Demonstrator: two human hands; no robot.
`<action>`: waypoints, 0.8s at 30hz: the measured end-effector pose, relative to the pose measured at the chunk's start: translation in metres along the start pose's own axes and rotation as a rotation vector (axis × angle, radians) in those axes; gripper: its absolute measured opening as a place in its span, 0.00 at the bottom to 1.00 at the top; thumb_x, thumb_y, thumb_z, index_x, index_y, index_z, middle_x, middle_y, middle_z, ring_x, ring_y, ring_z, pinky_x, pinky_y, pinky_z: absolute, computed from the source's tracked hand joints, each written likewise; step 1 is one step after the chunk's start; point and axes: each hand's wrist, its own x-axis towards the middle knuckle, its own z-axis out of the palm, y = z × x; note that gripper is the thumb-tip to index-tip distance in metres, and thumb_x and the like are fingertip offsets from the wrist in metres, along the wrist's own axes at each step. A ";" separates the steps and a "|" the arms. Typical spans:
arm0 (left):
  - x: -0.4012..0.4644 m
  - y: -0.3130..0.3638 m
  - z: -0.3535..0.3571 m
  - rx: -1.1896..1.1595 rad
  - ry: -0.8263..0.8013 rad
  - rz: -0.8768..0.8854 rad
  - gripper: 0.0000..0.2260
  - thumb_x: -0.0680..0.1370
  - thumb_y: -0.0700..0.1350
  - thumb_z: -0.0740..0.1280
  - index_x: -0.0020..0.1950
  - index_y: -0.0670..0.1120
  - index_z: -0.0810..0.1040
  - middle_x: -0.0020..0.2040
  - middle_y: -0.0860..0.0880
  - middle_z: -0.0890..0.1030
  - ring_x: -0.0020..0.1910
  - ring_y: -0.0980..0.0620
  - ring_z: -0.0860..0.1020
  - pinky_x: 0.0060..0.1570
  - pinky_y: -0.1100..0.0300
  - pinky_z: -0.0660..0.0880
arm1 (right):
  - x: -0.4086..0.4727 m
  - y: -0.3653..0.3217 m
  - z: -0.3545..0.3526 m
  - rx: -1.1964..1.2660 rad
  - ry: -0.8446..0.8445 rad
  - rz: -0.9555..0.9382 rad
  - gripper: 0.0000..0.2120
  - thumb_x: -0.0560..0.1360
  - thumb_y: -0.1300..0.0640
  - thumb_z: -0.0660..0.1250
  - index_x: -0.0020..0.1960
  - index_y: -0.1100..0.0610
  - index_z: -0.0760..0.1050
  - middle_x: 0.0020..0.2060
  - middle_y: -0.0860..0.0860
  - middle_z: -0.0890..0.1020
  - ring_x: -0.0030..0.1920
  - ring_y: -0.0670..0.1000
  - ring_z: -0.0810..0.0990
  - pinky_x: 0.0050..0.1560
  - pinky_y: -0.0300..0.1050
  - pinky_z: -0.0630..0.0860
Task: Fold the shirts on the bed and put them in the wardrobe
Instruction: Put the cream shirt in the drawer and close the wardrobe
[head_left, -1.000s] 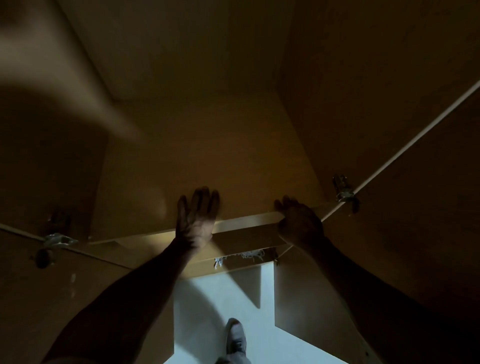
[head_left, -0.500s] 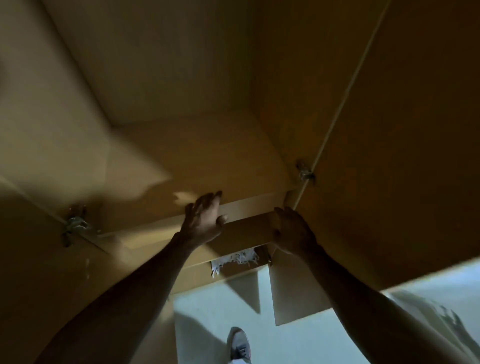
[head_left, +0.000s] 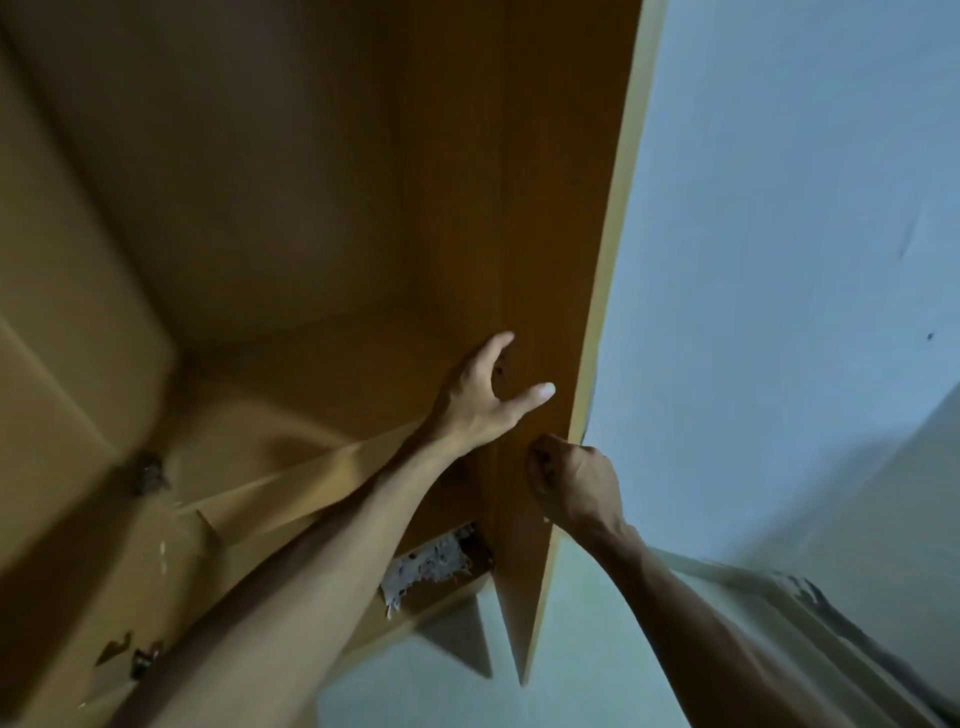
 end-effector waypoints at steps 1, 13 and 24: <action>0.003 0.020 -0.002 -0.028 0.000 0.006 0.42 0.71 0.67 0.71 0.80 0.55 0.60 0.79 0.49 0.64 0.76 0.48 0.65 0.71 0.44 0.68 | 0.000 0.001 -0.011 0.015 0.053 0.046 0.11 0.78 0.47 0.58 0.44 0.52 0.73 0.33 0.49 0.81 0.31 0.55 0.79 0.33 0.51 0.80; 0.034 0.122 0.000 0.113 0.024 -0.011 0.26 0.79 0.53 0.71 0.73 0.44 0.68 0.69 0.46 0.75 0.67 0.45 0.75 0.63 0.53 0.74 | 0.040 -0.008 -0.085 0.762 -0.125 0.316 0.30 0.79 0.56 0.67 0.78 0.47 0.62 0.74 0.50 0.71 0.74 0.57 0.68 0.72 0.62 0.69; 0.015 0.078 -0.026 0.105 0.130 -0.041 0.12 0.82 0.46 0.66 0.63 0.44 0.72 0.51 0.51 0.75 0.51 0.50 0.78 0.50 0.55 0.79 | 0.040 -0.034 -0.052 0.560 -0.077 0.225 0.27 0.74 0.42 0.73 0.71 0.47 0.73 0.64 0.48 0.81 0.62 0.51 0.81 0.64 0.55 0.77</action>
